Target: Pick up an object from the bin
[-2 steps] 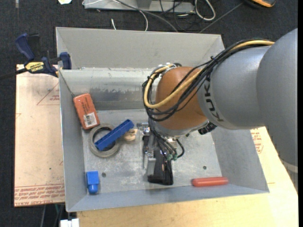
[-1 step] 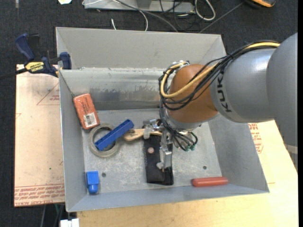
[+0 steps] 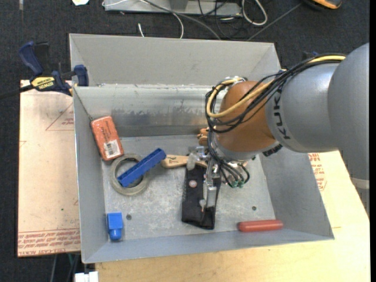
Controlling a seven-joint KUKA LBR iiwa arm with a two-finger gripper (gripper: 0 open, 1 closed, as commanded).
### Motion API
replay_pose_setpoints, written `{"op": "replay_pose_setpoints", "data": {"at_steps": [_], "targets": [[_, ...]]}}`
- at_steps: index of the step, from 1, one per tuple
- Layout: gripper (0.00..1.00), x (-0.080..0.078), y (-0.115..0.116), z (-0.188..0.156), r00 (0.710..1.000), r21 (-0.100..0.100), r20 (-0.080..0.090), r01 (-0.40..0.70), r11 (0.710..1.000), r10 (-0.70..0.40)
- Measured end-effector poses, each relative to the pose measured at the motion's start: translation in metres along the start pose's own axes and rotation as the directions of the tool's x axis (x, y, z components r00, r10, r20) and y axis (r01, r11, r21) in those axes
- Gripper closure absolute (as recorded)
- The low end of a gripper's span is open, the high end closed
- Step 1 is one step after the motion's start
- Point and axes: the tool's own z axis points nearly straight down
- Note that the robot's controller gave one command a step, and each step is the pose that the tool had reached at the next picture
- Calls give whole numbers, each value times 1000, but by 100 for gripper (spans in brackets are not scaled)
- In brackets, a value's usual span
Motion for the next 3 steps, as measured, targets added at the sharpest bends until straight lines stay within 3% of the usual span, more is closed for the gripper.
{"op": "replay_pose_setpoints", "data": {"at_steps": [1, 2, 3], "targets": [[0, -2, 1, -1, 999, 1, 3, -44, 999, 44], [0, -2, 0, -1, 991, 0, 3, 131, 991, -131], [100, -4, 2, -3, 997, 0, 10, 77, 997, -77]]}}
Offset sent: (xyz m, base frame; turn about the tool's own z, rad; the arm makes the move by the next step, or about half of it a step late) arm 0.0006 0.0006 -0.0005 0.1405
